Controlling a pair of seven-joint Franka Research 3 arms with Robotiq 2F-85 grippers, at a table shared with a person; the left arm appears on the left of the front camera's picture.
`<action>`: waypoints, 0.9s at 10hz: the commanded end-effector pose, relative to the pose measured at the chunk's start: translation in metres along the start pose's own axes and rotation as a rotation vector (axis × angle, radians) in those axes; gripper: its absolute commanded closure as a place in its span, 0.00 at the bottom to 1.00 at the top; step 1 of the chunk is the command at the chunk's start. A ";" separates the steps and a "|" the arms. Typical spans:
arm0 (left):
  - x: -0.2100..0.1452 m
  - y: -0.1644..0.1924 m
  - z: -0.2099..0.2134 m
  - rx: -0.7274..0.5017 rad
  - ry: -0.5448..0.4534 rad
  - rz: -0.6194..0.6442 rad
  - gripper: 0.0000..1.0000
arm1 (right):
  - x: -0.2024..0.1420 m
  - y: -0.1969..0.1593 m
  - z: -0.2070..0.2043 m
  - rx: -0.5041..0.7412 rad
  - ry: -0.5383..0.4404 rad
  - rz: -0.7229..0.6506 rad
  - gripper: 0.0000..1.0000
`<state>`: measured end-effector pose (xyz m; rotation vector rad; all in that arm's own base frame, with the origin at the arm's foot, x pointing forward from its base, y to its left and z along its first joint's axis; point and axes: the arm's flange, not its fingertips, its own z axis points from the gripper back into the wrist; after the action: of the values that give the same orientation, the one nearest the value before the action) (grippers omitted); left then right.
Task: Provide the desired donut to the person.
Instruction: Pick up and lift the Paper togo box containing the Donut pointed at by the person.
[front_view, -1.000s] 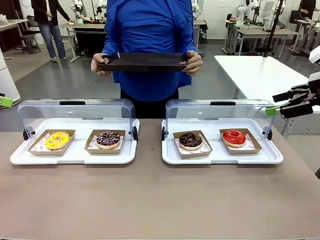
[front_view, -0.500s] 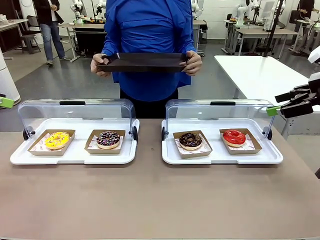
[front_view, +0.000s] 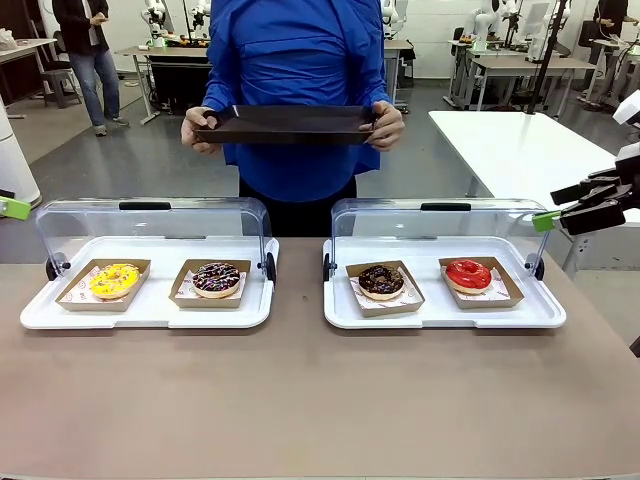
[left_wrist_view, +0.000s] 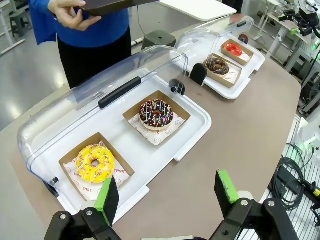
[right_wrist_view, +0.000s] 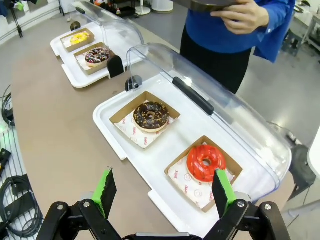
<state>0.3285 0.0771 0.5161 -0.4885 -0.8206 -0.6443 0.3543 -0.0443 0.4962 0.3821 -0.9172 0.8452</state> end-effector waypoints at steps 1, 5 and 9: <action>0.000 0.001 0.003 0.006 -0.017 0.008 0.00 | -0.003 -0.002 0.001 0.004 -0.011 0.014 0.00; 0.000 0.001 0.003 0.006 -0.017 0.008 0.00 | -0.003 -0.002 0.001 0.004 -0.011 0.014 0.00; 0.000 0.001 0.003 0.006 -0.017 0.008 0.00 | -0.003 -0.002 0.001 0.004 -0.011 0.014 0.00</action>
<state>0.3275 0.0791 0.5175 -0.4848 -0.8251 -0.6332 0.3540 -0.0447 0.4965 0.3799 -0.9195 0.8479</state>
